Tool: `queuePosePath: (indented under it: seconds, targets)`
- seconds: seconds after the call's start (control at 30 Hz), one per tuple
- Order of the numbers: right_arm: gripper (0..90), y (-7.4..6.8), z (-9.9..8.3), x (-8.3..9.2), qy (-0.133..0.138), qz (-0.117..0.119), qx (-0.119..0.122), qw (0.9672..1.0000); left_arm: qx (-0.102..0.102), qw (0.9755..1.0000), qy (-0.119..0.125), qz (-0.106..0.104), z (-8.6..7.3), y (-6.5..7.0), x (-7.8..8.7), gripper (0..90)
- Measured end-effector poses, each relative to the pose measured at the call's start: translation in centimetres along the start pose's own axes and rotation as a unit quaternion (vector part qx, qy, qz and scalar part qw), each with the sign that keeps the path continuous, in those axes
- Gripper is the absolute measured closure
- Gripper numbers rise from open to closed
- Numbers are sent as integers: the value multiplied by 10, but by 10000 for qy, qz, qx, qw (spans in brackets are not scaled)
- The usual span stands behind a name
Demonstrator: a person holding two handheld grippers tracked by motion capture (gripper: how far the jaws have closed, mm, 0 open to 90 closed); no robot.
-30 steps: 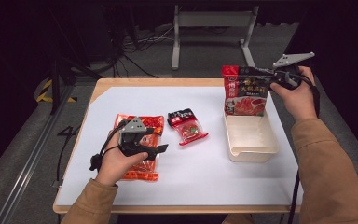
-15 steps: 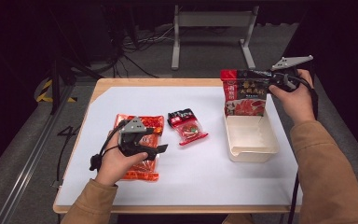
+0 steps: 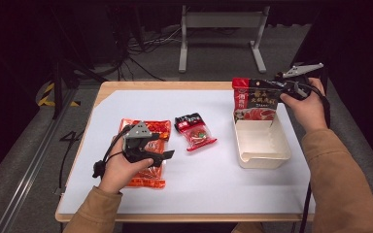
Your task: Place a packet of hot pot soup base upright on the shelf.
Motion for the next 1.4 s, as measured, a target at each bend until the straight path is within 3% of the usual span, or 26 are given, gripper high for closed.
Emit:
queuePosePath:
  seconds: [0.57,0.73,0.87,1.03,1.13,1.3,1.4]
  targets:
    - [773,6,-17,-2,-3,-88,-345,9994,63,10000,-58,12,-1,0,0,192]
    - [756,4,-17,-2,-1,-136,-299,9995,68,10000,-63,9,-1,-1,-1,192]
    - [680,4,-19,-2,90,-97,-391,9991,77,9999,-84,8,-2,-1,-2,192]
    - [449,4,-23,0,397,-170,-493,9979,91,9999,-91,-3,-2,-2,-3,191]
    - [358,1,-25,4,590,-159,-568,9965,86,9999,-93,-3,-2,-3,-3,191]
    - [327,-8,-31,14,811,-147,-618,9947,101,9999,-85,-11,-2,-4,-2,190]
    - [316,-12,-36,22,822,-336,-656,9939,96,9999,-49,-15,0,-4,-2,190]
Point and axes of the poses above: each handheld gripper's, and its own axes: x roughly backward along the jaws, z roughly out of its top, y roughly to its right, the point moved 1 cm from there along -x, roughly forward along the jaws, and after that the axes turned 3 degrees about x, right-handed, at the moved point
